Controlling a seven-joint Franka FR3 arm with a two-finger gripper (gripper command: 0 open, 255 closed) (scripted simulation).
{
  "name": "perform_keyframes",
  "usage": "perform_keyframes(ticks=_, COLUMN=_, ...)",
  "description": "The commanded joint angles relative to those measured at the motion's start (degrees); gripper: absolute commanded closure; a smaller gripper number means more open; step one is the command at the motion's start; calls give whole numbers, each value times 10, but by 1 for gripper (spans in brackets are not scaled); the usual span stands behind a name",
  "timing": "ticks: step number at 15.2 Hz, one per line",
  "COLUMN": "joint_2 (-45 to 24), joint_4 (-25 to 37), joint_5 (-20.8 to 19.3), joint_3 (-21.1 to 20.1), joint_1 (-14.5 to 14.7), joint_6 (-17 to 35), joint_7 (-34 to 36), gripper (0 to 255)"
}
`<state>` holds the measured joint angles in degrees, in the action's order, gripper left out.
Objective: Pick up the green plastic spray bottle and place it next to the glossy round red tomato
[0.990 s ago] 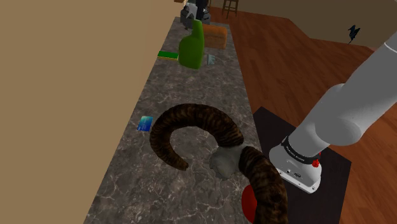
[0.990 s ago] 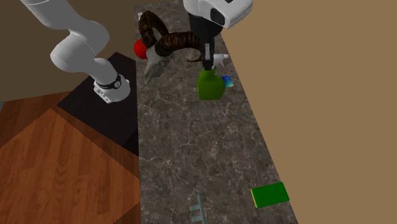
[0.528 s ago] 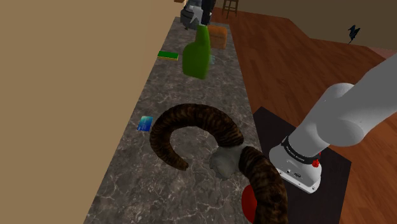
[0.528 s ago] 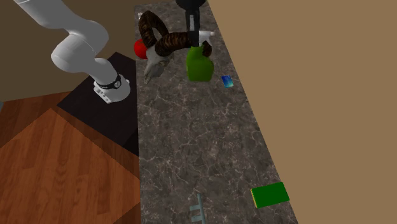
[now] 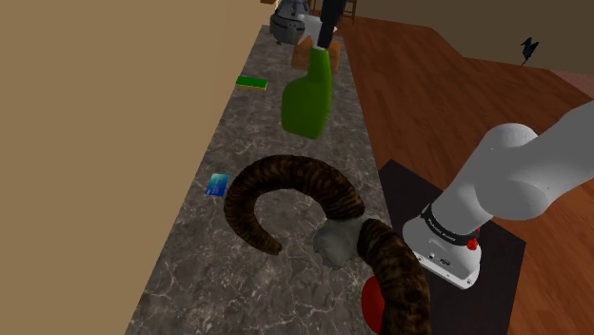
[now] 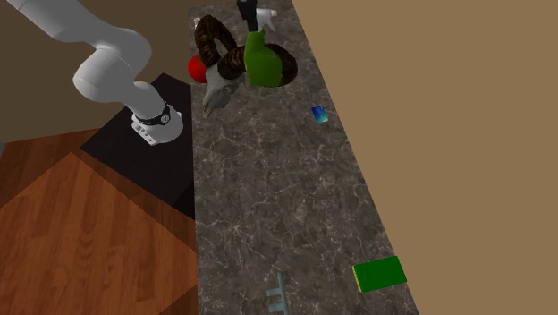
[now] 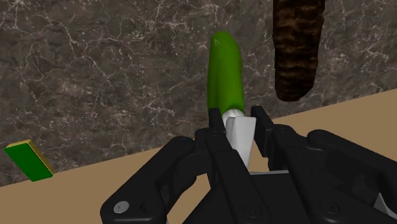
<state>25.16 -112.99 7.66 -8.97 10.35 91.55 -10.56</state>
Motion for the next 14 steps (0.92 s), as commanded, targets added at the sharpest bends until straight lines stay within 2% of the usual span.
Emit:
perform_keyframes(ticks=1, joint_2=29, joint_4=-17, joint_5=8, joint_3=-12, joint_1=8, joint_6=-10, joint_7=19, gripper=255)
perform_keyframes(ticks=7, joint_2=91, joint_4=-37, joint_5=39, joint_3=-56, joint_1=33, joint_6=-43, joint_7=84, gripper=255)
perform_keyframes(ticks=14, joint_2=141, joint_4=-31, joint_5=80, joint_3=-113, joint_1=61, joint_6=-83, joint_7=168, gripper=255)
